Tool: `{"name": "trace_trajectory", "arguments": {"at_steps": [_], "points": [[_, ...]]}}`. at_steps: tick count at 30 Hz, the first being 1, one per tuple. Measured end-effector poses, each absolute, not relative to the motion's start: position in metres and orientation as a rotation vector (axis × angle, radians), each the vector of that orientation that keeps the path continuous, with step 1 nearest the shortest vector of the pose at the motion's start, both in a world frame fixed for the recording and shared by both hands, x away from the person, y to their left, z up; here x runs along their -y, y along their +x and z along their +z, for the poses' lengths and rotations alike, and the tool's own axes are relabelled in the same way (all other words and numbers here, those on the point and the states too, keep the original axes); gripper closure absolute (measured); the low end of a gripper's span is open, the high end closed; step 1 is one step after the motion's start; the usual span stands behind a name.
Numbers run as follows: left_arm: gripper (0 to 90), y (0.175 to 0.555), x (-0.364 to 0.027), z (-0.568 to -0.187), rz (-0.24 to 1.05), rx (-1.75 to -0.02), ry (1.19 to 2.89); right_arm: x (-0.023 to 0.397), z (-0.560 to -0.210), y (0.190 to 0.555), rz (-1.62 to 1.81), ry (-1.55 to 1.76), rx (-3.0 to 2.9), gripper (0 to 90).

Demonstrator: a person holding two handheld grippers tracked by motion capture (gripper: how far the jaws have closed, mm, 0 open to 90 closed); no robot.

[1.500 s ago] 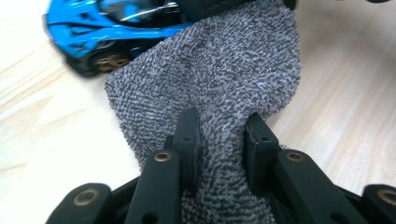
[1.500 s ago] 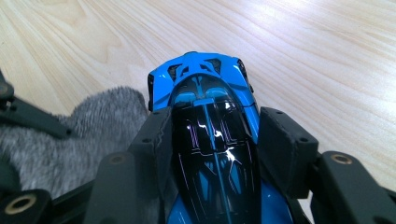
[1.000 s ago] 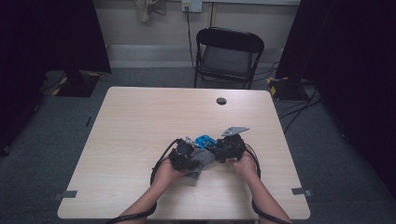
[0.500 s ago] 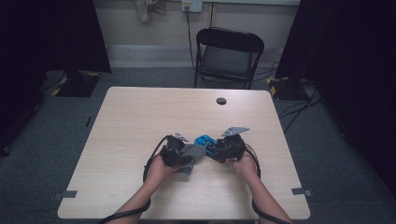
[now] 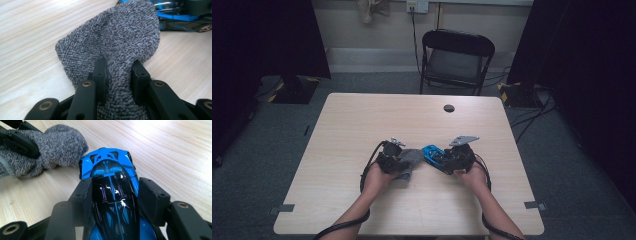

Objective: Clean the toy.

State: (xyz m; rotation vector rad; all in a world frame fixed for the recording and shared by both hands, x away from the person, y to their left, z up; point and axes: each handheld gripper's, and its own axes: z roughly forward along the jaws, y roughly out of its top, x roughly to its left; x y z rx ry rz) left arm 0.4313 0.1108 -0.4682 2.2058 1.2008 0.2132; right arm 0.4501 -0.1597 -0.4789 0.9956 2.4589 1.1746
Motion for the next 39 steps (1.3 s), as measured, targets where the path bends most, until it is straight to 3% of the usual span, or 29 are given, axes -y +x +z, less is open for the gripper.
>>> {"name": "trace_trajectory", "arguments": {"at_steps": [10,32,39], "points": [[69.7,0.425,-0.123,-0.464,0.206,-1.178,2.211,0.16,-0.48,0.449,1.186,0.997,-2.446,45.7],[67.4,0.384,-0.078,-0.46,0.077,-0.924,2.297,0.16,-0.481,0.446,1.186,1.028,-2.418,44.7],[65.9,0.378,-0.076,-0.464,0.053,-0.897,2.323,0.154,-0.481,0.444,1.154,0.989,-2.43,35.6]]}}
